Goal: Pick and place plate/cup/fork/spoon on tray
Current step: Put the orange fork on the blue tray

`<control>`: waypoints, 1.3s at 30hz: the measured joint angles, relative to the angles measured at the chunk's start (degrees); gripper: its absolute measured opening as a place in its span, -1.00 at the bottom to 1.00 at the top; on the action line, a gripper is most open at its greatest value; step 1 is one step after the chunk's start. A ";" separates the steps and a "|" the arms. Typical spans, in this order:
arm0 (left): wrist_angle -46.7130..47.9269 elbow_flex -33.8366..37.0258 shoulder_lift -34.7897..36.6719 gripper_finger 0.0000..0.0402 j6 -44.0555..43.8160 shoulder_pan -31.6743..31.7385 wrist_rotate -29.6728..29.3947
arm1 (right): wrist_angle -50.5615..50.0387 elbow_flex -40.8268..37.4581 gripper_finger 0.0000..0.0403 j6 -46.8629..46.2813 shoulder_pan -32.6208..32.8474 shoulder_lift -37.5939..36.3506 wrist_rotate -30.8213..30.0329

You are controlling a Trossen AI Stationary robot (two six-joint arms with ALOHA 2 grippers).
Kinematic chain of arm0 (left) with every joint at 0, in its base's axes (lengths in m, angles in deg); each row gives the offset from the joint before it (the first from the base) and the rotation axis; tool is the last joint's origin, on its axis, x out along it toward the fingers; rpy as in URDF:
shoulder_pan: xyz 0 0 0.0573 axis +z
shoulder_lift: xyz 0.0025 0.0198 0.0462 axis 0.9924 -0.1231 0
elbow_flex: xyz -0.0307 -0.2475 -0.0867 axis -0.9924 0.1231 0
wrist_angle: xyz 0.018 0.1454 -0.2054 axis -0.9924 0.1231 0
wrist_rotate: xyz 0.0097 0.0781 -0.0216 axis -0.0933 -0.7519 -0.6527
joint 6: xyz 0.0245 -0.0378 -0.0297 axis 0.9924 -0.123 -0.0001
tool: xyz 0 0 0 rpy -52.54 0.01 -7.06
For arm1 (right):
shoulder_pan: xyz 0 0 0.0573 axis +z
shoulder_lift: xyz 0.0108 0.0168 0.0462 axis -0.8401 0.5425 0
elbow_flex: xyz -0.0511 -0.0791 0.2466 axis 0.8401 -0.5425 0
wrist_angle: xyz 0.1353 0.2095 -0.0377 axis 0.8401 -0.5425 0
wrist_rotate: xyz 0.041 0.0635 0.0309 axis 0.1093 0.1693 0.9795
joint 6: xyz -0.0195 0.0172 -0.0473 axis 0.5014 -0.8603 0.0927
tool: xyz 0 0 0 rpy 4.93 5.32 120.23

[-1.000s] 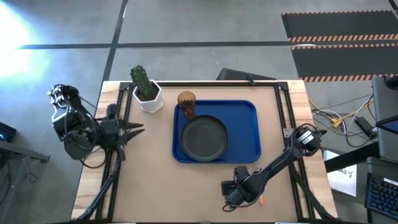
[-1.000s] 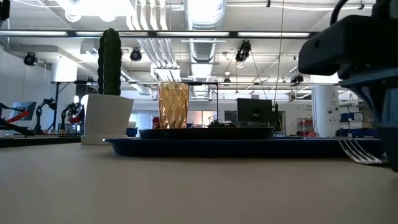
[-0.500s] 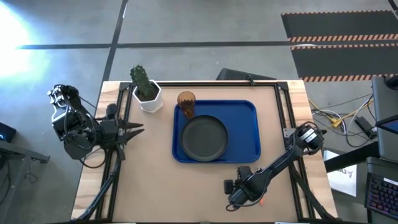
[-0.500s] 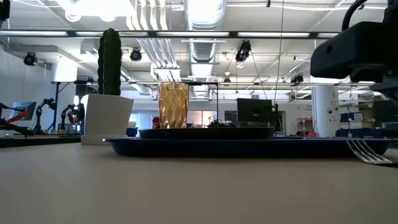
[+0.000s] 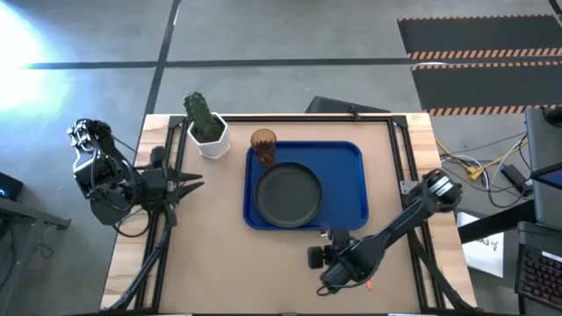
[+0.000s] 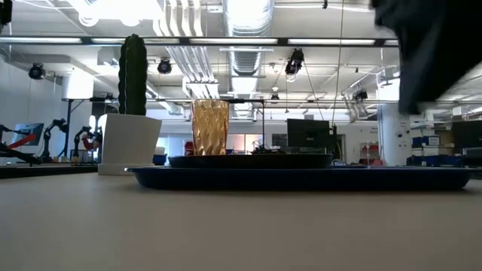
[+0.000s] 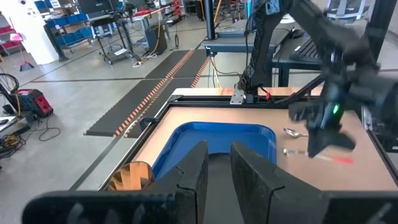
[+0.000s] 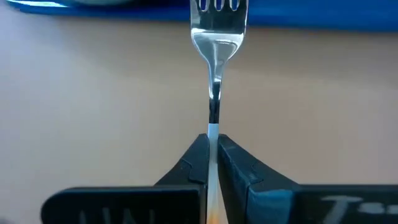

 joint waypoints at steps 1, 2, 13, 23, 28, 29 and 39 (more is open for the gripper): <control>0.00 0.01 0.00 -0.74 0.00 0.00 0.00 | -2.00 1.18 -0.95 0.77 -0.04 -1.09 -0.99; 0.00 0.02 0.00 -0.74 -0.01 0.00 0.00 | -5.03 2.46 -0.95 1.65 -0.04 -1.84 -1.70; -0.01 0.12 0.00 -0.74 -0.15 -0.02 -0.01 | -31.09 5.76 -0.96 7.22 -4.48 -12.08 -12.49; -0.02 0.69 -0.08 -0.74 -0.50 0.00 0.03 | -21.26 -2.04 -0.96 26.46 -17.60 -17.72 -14.93; -0.02 0.76 0.00 -0.74 -0.49 0.00 0.32 | -6.37 -8.99 -0.96 38.82 -22.91 -19.34 -10.64; -0.04 0.76 0.00 -0.74 -0.49 0.00 0.53 | -3.72 -10.57 -0.96 40.03 -23.73 -19.52 -9.83; -0.04 0.83 -0.13 -0.74 -0.53 -0.02 2.35 | 10.66 -26.92 -0.96 32.64 -26.47 -20.45 -3.28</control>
